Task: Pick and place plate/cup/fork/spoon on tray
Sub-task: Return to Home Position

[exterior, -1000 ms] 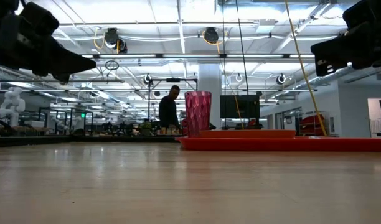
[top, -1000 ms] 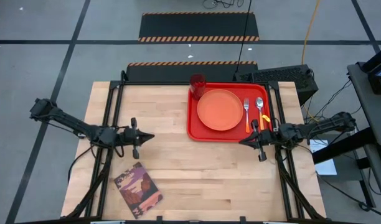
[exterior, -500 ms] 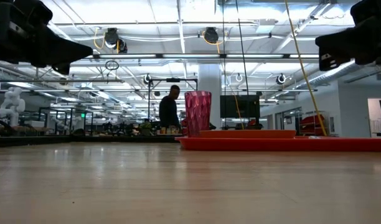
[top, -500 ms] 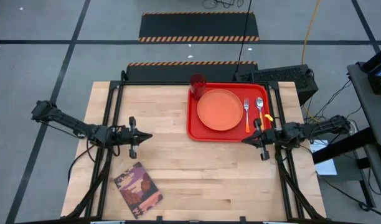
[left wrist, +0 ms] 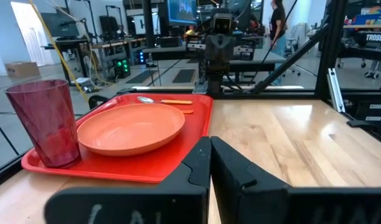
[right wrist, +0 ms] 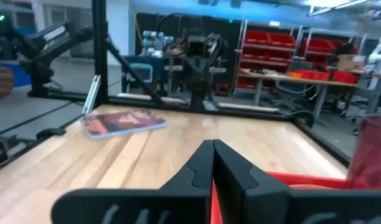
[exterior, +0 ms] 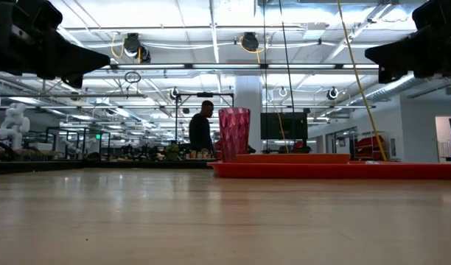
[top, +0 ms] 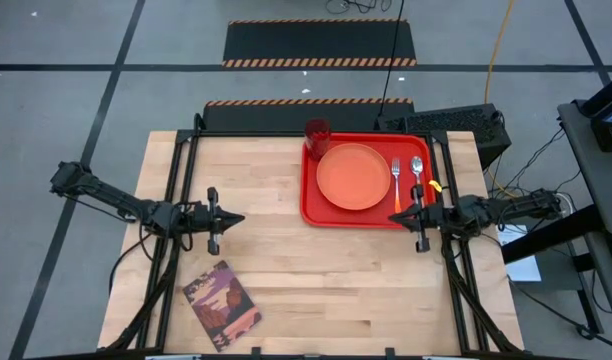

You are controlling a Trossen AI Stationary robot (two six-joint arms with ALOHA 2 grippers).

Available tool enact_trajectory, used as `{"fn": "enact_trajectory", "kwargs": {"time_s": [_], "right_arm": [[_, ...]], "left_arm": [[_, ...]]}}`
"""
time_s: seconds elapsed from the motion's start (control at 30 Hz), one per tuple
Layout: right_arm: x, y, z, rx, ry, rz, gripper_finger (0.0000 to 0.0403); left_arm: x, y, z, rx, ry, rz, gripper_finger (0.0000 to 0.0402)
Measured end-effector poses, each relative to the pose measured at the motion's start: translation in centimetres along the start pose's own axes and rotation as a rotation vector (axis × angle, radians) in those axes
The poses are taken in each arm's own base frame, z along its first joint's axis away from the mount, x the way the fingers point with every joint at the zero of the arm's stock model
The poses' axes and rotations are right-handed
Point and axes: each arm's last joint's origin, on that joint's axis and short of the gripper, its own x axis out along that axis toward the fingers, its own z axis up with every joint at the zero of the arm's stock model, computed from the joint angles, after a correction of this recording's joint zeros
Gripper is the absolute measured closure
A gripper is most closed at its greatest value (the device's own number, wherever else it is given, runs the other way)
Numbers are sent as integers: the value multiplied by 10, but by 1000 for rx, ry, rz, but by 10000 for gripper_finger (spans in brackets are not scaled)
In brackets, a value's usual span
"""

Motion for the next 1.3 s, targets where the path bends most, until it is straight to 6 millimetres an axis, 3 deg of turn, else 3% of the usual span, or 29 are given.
{"fn": "enact_trajectory", "kwargs": {"time_s": [0.63, 1.0, 1.3], "right_arm": [[1, -2, -4, 22, 40, 29, 403], [1, -2, -4, 15, 46, 13, 403], [1, -2, -4, 15, 45, 12, 403]], "left_arm": [[0, 0, -1, -40, 10, -1, 392], [0, -2, -1, 31, 7, -71, 396], [2, 12, -2, 83, 11, -91, 398]]}}
